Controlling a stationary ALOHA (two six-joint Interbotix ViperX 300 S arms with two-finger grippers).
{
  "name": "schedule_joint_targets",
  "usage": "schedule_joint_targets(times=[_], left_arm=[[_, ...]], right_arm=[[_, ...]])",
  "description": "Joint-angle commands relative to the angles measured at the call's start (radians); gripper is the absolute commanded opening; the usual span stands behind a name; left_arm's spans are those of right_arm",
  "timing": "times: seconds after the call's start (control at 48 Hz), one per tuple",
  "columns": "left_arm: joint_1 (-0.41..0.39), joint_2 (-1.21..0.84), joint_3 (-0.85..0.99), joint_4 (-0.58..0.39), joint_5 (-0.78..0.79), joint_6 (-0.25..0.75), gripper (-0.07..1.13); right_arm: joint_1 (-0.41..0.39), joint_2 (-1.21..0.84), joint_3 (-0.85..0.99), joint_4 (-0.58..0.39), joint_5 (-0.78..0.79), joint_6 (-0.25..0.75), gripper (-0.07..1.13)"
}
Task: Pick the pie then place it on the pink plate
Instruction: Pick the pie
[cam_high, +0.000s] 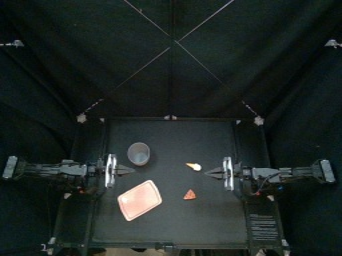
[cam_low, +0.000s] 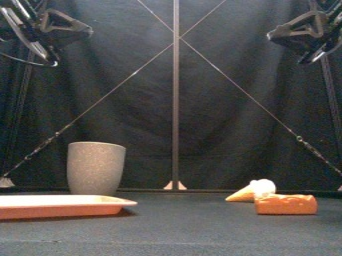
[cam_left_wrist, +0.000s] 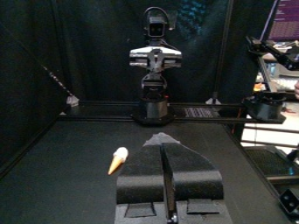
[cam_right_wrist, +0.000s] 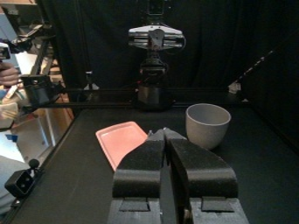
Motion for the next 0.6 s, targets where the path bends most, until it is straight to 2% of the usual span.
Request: schedule_joint_targets(times=[0.021, 0.271, 0.5, 0.604], left_arm=[[0.009, 0.006, -0.017, -0.026, -0.005, -0.002, -0.01], [0.005, 0.008, -0.044, -0.034, 0.04, 0.0, 0.0], [0.003, 0.008, -0.08, -0.032, 0.1, 0.003, 0.0], [0.006, 0.008, -0.077, -0.034, 0.1, 0.003, 0.0]], right_arm=[[0.009, 0.035, -0.025, 0.003, -0.003, 0.015, -0.07], [0.015, 0.193, -0.084, -0.003, 0.041, 0.032, 0.02], [0.048, 0.373, -0.219, -0.02, 0.282, 0.032, 0.06], [0.064, 0.42, -0.268, -0.026, 0.365, 0.031, 0.17]])
